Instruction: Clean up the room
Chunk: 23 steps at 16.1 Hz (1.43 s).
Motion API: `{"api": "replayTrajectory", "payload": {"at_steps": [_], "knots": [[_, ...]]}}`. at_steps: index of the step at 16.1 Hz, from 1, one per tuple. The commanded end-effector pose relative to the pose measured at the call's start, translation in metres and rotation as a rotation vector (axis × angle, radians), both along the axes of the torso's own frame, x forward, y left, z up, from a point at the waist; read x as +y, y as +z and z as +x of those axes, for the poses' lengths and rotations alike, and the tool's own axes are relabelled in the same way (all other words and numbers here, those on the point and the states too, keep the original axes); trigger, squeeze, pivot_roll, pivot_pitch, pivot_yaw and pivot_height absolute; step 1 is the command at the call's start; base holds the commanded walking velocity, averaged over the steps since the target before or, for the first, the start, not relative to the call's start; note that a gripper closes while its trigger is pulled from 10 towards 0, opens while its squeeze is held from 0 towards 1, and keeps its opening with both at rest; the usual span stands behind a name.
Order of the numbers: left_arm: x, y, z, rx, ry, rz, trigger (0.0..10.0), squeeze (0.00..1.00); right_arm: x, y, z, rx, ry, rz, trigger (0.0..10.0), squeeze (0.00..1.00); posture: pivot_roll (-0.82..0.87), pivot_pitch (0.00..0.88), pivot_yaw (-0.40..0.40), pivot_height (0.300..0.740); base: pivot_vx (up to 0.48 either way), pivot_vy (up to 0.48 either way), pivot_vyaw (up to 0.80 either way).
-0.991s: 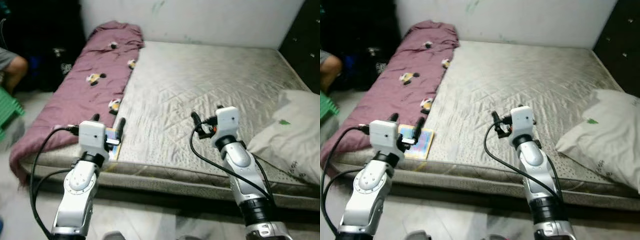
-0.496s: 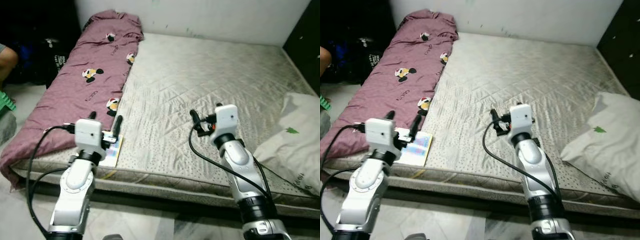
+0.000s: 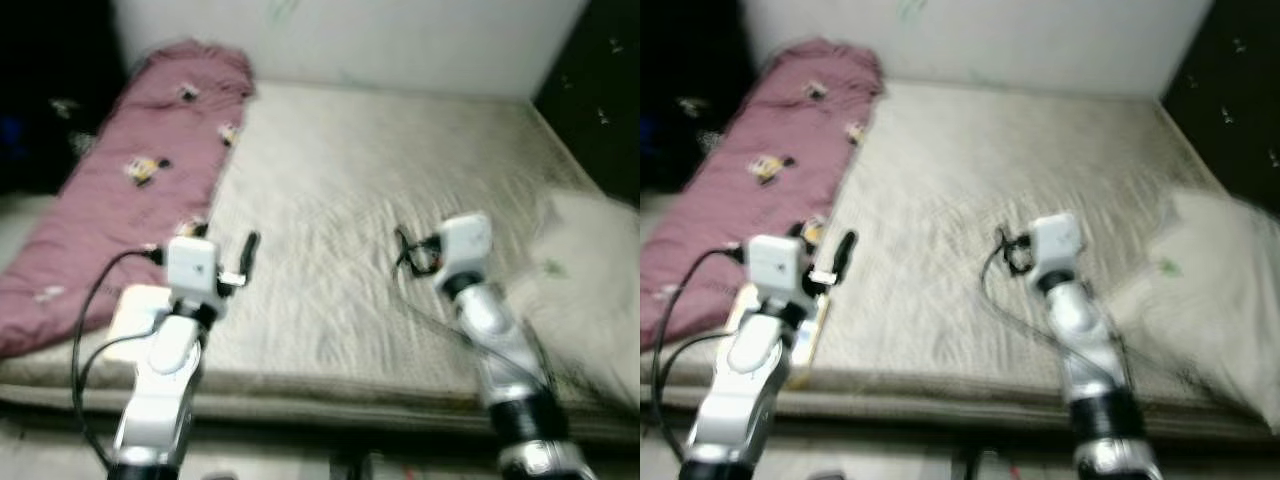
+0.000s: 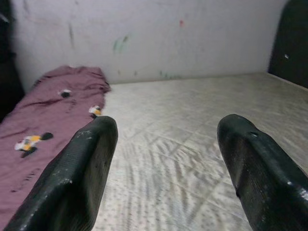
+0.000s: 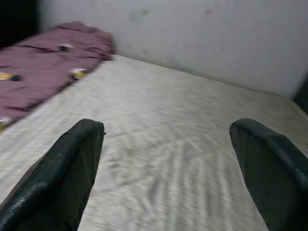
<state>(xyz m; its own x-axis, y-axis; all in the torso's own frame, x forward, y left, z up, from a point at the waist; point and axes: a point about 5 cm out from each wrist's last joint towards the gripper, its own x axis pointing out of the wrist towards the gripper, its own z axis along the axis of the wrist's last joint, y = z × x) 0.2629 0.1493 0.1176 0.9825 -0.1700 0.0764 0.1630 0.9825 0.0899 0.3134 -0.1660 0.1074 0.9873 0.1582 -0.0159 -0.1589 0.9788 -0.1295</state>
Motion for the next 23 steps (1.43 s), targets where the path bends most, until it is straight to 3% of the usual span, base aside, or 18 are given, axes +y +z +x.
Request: {"api": "replayTrajectory", "payload": {"at_steps": [1, 7, 16, 23], "knots": [[0.0100, -0.0006, -0.0005, 0.006, 0.040, 0.013, 10.0, 0.00, 0.0104, 0.0052, 0.0027, -0.017, 0.030, 0.014, 10.0, 0.00, -0.03, 0.000, -0.038, 0.740, 0.000, 0.000, 0.00], [0.0089, 0.0009, 0.0008, -0.013, 0.026, 0.052, 10.0, 0.00, 0.0081, 0.0051, 0.0033, -0.020, 0.007, 0.008, 10.0, 0.00, -0.01, 0.000, -0.054, 0.740, 0.000, 0.000, -0.27], [0.0109, -0.0001, 0.0007, -0.005, 0.024, 0.045, 10.0, 0.00, 0.0171, 0.0008, 0.0022, -0.018, 0.042, -0.029, 10.0, 0.00, -0.02, 0.000, -0.041, 0.740, 0.000, -0.296, 0.00], [0.0107, -0.0024, 0.0007, 0.005, 0.030, 0.034, 10.0, 0.00, 0.0146, 0.0001, 0.0026, -0.016, 0.034, -0.020, 10.0, 0.00, -0.03, 0.000, -0.035, 0.740, 0.000, -0.297, 0.00]]}}
